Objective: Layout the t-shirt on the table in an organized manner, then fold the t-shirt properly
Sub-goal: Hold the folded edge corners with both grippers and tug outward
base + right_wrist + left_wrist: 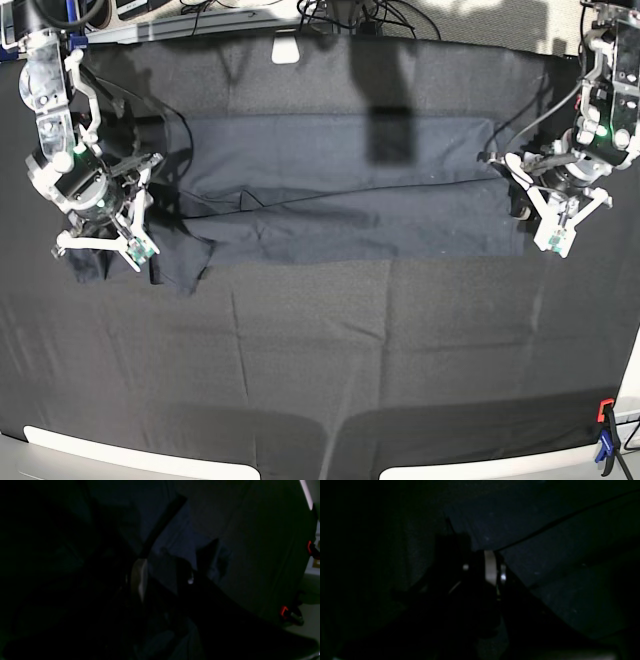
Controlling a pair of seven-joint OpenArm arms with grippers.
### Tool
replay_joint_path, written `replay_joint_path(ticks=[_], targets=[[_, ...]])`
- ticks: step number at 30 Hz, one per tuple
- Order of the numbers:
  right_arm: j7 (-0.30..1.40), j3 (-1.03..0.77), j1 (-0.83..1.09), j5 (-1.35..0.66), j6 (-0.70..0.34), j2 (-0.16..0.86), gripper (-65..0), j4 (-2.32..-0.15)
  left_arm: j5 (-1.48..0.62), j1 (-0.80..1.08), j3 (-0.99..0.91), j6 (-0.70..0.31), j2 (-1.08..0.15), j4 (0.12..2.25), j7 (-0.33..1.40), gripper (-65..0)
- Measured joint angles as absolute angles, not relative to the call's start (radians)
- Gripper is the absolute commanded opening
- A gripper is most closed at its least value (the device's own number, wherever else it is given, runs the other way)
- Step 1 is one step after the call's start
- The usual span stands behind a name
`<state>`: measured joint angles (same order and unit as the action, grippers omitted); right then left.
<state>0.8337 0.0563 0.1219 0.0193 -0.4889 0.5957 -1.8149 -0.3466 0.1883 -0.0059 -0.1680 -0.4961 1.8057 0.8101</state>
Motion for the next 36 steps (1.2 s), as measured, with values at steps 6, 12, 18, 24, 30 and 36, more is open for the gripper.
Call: replay_joint_path(ticks=[6, 12, 18, 24, 30, 36], targets=[[0.792, 0.056, 0.121, 0.019, -0.489, 0.595, -46.0, -1.814, -0.347, 0.188, -0.006, -0.168, -0.496, 1.806, 0.810, -58.8], [0.792, 0.056, 0.121, 0.019, -0.489, 0.596, -46.0, -1.814, -0.347, 0.188, -0.006, -0.168, -0.496, 1.806, 0.810, -58.8], [0.779, 0.056, 0.121, 0.017, -0.489, 0.595, -46.0, -1.808, -0.347, 0.188, -0.006, -0.168, -0.496, 1.806, 0.810, -58.8], [0.777, 0.056, 0.105, 0.014, -0.489, 0.595, -46.0, -1.768, -0.347, 0.188, -0.006, -0.168, -0.496, 1.806, 0.810, -58.8], [0.778, 0.056, 0.068, 0.009, -0.489, 0.595, -46.0, -1.737, -0.347, 0.188, -0.006, -0.168, -0.496, 1.806, 0.810, -58.8], [0.812, 0.056, 0.067, -0.076, -0.512, 0.595, -46.0, -1.736, -0.347, 0.188, -0.006, -0.168, -0.496, 1.806, 0.810, -58.8]])
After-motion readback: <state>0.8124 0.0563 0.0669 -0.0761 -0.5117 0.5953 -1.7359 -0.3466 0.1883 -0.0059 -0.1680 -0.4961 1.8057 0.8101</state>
